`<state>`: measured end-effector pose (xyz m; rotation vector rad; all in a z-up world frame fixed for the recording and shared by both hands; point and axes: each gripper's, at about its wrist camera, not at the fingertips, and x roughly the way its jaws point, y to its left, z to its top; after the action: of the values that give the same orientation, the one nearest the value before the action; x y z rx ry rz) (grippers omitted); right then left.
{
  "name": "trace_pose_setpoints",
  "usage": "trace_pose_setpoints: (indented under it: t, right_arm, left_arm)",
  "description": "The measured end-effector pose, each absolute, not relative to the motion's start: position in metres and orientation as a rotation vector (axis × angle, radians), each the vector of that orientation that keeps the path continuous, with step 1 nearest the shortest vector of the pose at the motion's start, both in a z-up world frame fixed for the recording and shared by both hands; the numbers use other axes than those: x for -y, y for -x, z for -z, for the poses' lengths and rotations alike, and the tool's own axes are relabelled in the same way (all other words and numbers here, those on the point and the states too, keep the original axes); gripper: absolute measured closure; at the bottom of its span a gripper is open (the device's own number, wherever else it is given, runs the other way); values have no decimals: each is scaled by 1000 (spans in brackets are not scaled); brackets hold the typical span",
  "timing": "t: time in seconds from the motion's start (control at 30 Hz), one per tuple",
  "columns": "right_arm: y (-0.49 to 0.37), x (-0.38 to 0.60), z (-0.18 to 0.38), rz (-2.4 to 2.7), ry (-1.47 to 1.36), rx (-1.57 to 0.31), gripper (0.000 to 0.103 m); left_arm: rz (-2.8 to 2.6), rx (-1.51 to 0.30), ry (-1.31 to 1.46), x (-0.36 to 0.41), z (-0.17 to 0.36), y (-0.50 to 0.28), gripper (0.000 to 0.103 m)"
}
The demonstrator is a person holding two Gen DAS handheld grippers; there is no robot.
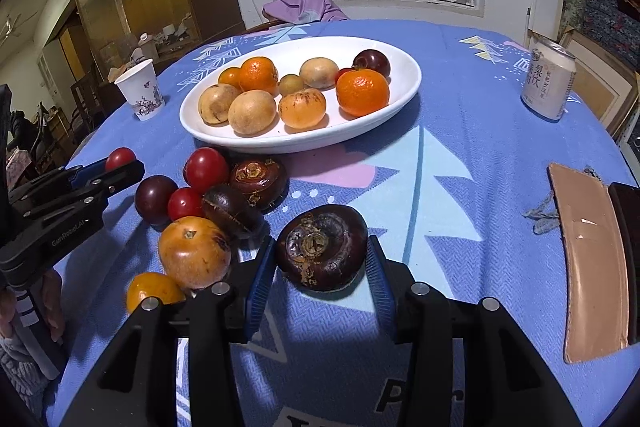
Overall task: Organize fruits
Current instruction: 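Carry both held fruits onto the white plate and open both grippers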
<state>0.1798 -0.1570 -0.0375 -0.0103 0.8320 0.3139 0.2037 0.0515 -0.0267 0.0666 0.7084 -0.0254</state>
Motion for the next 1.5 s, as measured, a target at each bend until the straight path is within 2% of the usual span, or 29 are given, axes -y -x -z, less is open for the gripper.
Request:
trace_pose_setpoints:
  t: [0.47,0.7,0.8,0.93,1.1,1.4,1.47,1.5]
  right_arm:
    - [-132,184,6,-355,-99,-698,57]
    - [-166,195,-89,-358,-142,-535,57]
    - [-194,187,-113,-356,-140,-500,57]
    - [-248,159,-93,-359,-111,-572,57]
    - [-313,126,-30,-326,-33,-732,57]
    - [-336,107,10,-308,59,-775,57]
    - [-337,105,12,-311,80,-771,56]
    - [-337,103,13,-315,90,-769,56]
  left_arm:
    - [50,-647,-26,-71,1,-132,73]
    - [50,-551,-72,-60,-73,-177,73]
    - [70,-540,-52,-49,-92,-215,73]
    - [75,-606,-16,-36,-75,-272,73]
    - [63,-705,4,-34,-33,-326,73]
    - [60,-781,10,-43,11,-370,73]
    - [50,-764,4,-45,12,-372,66]
    - [52,-762,6,-45,11,-371,58]
